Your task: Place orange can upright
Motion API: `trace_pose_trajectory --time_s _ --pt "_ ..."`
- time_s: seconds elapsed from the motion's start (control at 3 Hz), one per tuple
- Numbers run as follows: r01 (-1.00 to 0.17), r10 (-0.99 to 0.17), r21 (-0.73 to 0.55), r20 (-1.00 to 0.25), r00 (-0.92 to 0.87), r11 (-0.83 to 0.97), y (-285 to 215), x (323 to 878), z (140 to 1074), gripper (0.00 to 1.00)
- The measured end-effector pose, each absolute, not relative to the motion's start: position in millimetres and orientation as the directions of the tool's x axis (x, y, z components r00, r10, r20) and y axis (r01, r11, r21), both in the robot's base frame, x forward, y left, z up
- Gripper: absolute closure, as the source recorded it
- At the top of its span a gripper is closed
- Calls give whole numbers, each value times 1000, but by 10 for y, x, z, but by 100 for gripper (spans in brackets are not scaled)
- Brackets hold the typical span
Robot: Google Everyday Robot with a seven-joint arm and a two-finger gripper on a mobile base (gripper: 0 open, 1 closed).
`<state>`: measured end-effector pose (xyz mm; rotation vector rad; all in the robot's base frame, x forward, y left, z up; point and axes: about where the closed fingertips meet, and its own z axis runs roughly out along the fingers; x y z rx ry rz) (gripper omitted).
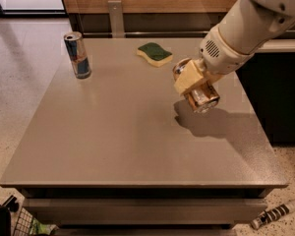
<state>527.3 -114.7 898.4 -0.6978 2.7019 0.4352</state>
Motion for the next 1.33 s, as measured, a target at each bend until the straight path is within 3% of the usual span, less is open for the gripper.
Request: trace_pose_trajectory --time_s 0.67,1.33 --pt "-616 -384 248 -596 -705 748 -1378 5358 9417 100" --pt "-723 -297 199 -815 -497 661 -1440 5255 9719 100"
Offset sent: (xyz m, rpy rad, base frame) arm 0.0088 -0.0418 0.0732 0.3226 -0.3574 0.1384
